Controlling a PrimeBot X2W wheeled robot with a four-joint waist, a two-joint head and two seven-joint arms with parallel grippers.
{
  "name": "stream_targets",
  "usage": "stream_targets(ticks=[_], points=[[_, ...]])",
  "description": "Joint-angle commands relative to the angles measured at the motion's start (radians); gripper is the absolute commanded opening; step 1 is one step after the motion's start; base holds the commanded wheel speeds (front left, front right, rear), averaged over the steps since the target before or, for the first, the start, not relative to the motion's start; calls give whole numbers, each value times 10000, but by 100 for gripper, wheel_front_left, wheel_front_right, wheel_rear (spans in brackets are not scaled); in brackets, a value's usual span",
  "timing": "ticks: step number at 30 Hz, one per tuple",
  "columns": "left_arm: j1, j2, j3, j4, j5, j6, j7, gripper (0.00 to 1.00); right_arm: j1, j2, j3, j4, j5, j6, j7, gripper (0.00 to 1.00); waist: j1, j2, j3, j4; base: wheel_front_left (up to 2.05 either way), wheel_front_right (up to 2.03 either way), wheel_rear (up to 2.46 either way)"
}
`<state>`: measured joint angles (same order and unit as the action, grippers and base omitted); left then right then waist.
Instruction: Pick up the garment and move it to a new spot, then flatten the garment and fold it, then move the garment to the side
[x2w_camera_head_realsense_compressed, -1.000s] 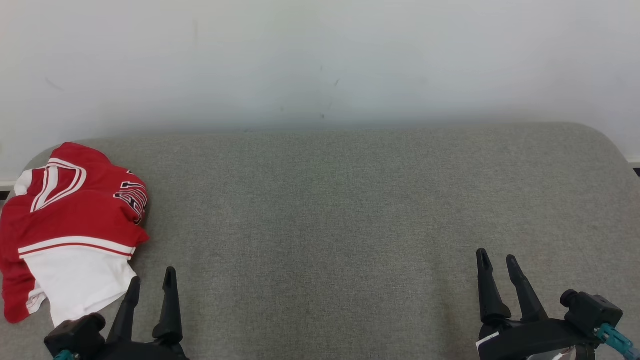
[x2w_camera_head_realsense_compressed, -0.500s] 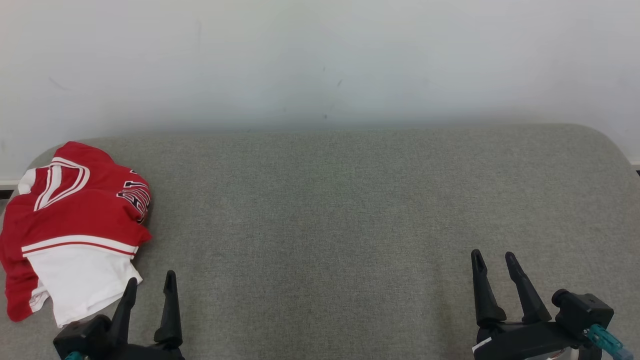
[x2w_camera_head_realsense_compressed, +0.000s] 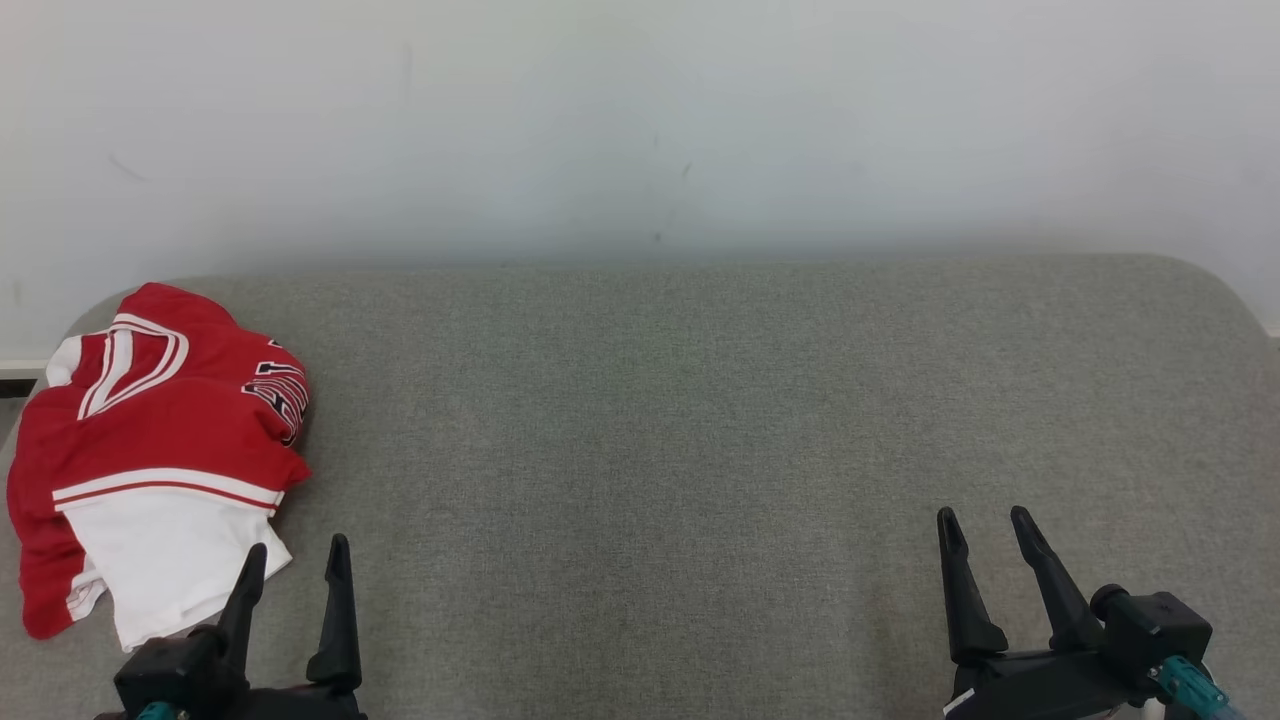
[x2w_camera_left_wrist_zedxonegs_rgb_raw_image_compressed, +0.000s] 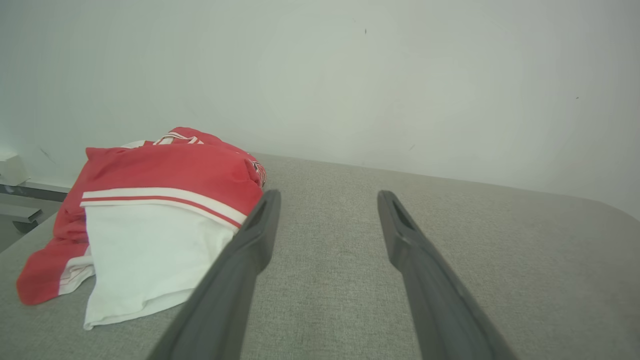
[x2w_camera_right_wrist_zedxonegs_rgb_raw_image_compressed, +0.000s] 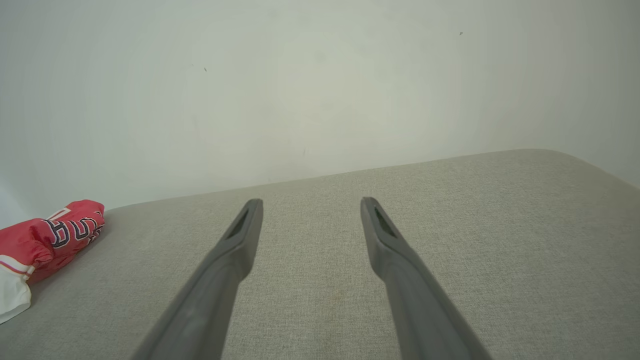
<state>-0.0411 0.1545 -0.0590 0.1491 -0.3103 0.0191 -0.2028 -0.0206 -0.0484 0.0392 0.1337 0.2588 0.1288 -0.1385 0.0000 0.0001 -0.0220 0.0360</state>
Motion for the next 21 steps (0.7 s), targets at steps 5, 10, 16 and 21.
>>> stream_targets(ticks=[5, 10, 16, 21], points=[[100, 121, 42, -285, 322, 116, 42, 100, 105, -29, -54, -185, -577, 30, -32, 100, 0, -1, -56, 50, 0, 0, 0], [214, 158, 111, -412, 447, 162, 133, 100, 190, -30, -158, -293, -889, 32, -2, 100, 0, -1, -113, 82, 0, 0, 0], [303, 195, 151, -526, 459, 111, 322, 100, 228, -28, -272, -395, -982, 33, 8, 100, 0, -1, -163, 98, 0, 0, 0], [429, 241, 186, -694, 593, 143, 393, 100, 323, -28, -462, -456, -891, 33, 15, 100, 0, -1, -199, 115, 0, 0, 0]])
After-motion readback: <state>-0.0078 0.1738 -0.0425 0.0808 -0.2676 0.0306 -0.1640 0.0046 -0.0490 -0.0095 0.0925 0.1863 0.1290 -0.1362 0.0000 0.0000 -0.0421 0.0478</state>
